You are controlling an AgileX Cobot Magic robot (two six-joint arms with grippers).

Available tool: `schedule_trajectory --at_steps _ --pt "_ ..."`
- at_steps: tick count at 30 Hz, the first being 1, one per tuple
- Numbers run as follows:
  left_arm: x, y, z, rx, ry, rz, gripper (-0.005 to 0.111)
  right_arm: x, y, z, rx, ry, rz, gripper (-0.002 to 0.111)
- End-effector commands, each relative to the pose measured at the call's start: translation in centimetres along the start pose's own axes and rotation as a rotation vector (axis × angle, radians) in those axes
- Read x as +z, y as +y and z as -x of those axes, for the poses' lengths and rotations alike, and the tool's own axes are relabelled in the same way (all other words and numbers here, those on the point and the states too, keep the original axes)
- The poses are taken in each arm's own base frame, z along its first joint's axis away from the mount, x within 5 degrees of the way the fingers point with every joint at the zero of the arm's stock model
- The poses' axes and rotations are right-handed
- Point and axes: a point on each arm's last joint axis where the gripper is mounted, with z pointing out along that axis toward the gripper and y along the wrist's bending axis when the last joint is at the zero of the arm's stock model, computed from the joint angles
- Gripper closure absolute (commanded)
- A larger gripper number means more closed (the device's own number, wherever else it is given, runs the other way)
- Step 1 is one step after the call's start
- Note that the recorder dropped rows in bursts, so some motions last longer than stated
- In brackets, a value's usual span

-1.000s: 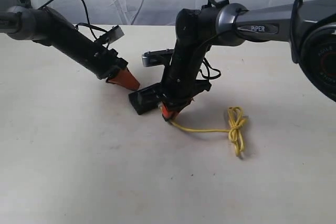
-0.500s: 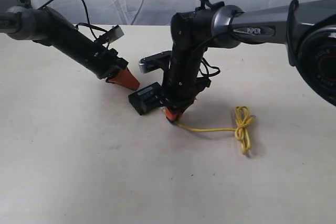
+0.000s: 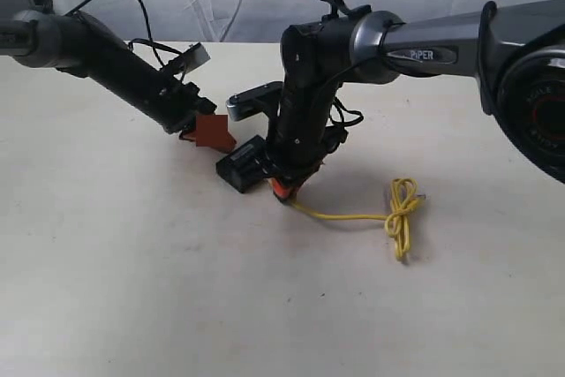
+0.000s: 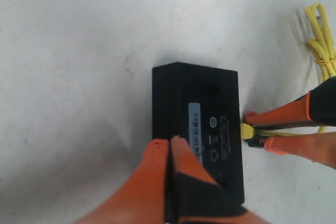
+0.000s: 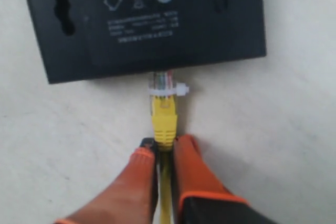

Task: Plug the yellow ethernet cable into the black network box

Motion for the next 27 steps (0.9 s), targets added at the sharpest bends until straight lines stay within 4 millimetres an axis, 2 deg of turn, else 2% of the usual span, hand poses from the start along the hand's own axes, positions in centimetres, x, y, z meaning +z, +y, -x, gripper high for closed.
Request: schedule_trajectory --at_steps 1,6,15,27 --pt "0.96 -0.95 0.23 0.029 0.024 -0.018 0.107 -0.33 -0.05 0.27 -0.014 -0.023 -0.007 0.109" --pt "1.15 -1.10 0.29 0.031 0.025 -0.019 0.107 -0.33 -0.05 0.24 -0.042 -0.019 -0.007 0.109" --pt "1.15 -1.01 0.34 0.052 0.020 -0.009 0.107 -0.35 -0.58 0.15 -0.216 -0.003 -0.066 0.109" --pt "0.74 -0.37 0.47 0.066 -0.009 0.028 0.107 -1.33 0.00 -0.27 -0.234 0.027 -0.015 0.109"
